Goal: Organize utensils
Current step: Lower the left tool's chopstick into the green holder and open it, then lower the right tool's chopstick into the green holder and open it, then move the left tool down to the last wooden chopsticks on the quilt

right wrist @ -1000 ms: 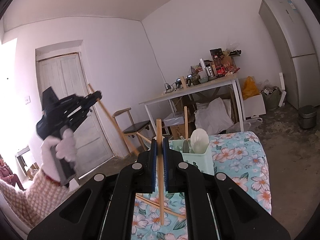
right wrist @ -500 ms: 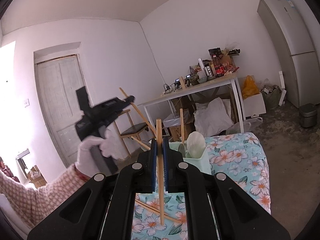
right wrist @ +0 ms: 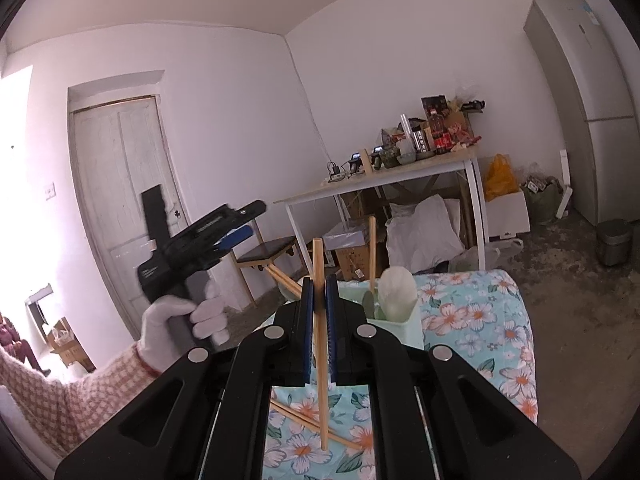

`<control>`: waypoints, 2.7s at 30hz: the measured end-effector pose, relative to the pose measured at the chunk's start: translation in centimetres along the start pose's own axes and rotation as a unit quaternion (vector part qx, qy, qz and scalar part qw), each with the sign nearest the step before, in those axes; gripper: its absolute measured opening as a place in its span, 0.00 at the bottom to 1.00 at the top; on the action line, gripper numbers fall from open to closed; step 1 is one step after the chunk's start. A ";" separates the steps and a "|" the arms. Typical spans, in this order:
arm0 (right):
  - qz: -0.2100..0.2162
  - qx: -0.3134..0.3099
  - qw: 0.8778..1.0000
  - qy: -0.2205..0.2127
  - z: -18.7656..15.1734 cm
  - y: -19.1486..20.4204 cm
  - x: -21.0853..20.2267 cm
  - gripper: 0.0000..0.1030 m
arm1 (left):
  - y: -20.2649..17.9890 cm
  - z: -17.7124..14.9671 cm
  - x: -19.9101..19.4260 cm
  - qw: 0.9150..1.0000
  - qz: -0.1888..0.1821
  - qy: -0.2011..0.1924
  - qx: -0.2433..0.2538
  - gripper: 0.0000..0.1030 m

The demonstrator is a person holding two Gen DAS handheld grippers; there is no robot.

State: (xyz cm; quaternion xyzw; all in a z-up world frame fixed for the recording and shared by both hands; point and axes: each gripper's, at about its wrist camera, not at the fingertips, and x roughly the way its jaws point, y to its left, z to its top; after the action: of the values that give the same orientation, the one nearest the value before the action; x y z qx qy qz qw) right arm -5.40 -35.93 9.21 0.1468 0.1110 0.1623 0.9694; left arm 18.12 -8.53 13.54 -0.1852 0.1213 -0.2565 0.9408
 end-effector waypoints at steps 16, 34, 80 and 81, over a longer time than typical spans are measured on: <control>0.008 -0.089 0.994 -0.062 9.3 4.6 1.9 0.06 | 3.9 -8.8 -12.4 0.992 0.042 0.110 0.053 0.86; -0.058 -0.136 0.989 -0.007 10.4 4.1 16.7 0.06 | 8.5 -17.5 -14.4 0.974 0.061 0.218 0.013 0.86; -0.231 0.016 0.909 0.346 -17.2 -4.0 9.9 0.83 | 9.1 -20.0 -12.2 0.930 0.200 0.307 0.004 0.86; -0.229 0.016 0.911 0.341 -17.5 -4.0 9.7 0.85 | 9.1 -20.1 -12.2 0.930 0.202 0.307 0.005 0.86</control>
State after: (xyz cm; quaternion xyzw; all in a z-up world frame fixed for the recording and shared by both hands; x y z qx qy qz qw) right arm 0.12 -31.83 -10.03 0.0689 0.4680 -0.0263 0.8806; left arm 5.34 -0.56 -6.68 -0.0645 0.4378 -0.1063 0.8904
